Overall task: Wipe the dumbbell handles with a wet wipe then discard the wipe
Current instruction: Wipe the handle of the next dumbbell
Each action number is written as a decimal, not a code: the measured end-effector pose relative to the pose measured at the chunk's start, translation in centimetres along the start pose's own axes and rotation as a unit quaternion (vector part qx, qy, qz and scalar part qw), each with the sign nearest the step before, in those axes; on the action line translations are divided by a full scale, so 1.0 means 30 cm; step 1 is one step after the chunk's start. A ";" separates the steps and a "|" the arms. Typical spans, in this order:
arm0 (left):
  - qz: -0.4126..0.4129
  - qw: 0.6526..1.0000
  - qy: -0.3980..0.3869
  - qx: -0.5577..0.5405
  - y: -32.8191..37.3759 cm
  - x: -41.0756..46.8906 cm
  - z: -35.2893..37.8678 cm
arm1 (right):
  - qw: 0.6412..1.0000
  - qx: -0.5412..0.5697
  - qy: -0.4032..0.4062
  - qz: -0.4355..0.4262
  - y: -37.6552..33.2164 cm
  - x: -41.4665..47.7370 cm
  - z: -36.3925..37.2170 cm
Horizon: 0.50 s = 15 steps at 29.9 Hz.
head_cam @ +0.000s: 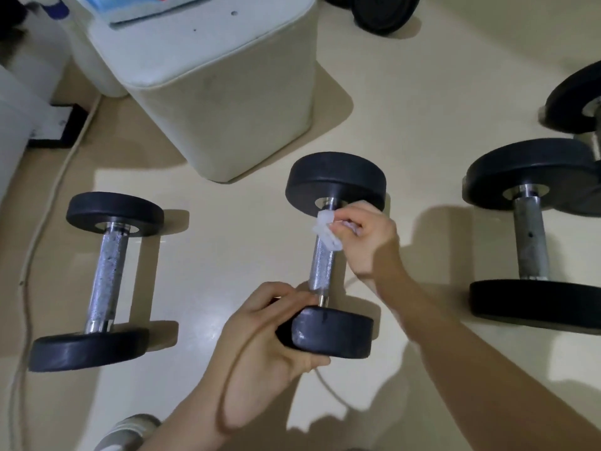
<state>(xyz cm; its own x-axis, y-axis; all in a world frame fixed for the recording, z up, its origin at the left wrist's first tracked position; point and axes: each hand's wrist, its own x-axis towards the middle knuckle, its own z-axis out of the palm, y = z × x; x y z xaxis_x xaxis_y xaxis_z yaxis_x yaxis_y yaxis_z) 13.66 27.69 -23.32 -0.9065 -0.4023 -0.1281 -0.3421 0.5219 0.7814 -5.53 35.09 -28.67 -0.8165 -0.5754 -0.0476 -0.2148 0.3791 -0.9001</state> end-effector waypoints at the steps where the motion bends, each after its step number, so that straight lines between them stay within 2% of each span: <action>1: -0.033 0.999 0.019 -0.038 -0.009 0.001 -0.013 | 0.999 0.008 -0.024 -0.018 0.006 -0.022 0.017; 3: -0.101 0.986 0.011 -0.131 -0.022 0.005 -0.051 | 0.992 0.016 -0.117 -0.049 0.014 -0.077 0.038; 4: -0.100 0.985 -0.009 -0.140 -0.028 0.001 -0.066 | 0.990 0.011 -0.131 -0.056 0.009 -0.081 0.037; 5: -0.097 0.987 -0.027 -0.123 -0.027 0.004 -0.077 | 0.993 0.013 -0.105 -0.055 0.015 -0.058 0.038; 7: -0.115 0.988 -0.008 -0.106 -0.032 0.011 -0.100 | 0.999 0.012 -0.003 -0.048 0.008 0.013 0.071; 8: -0.092 0.994 -0.014 -0.053 -0.036 0.004 -0.106 | 0.999 0.017 0.020 -0.034 0.000 0.019 0.097; 10: -0.021 0.996 -0.035 0.079 -0.035 -0.002 -0.109 | 0.999 0.034 -0.021 -0.014 -0.006 -0.039 0.143; 12: -0.018 0.992 -0.041 0.119 -0.043 0.000 -0.107 | 0.992 0.045 -0.114 -0.008 -0.021 -0.099 0.156; 13: -0.020 0.992 -0.045 0.117 -0.048 0.008 -0.106 | 0.991 0.045 -0.126 -0.012 -0.032 -0.093 0.158; 15: -0.037 0.992 -0.050 0.109 -0.071 0.023 -0.115 | 0.997 0.044 -0.051 -0.025 -0.038 -0.011 0.181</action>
<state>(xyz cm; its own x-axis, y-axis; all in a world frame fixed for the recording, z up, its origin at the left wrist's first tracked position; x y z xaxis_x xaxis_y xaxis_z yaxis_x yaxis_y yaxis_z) 14.62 23.72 -22.97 -0.8930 -0.3750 -0.2489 -0.4446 0.6487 0.6176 -2.09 30.91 -29.97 -0.7458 -0.6648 -0.0421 -0.2015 0.2854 -0.9370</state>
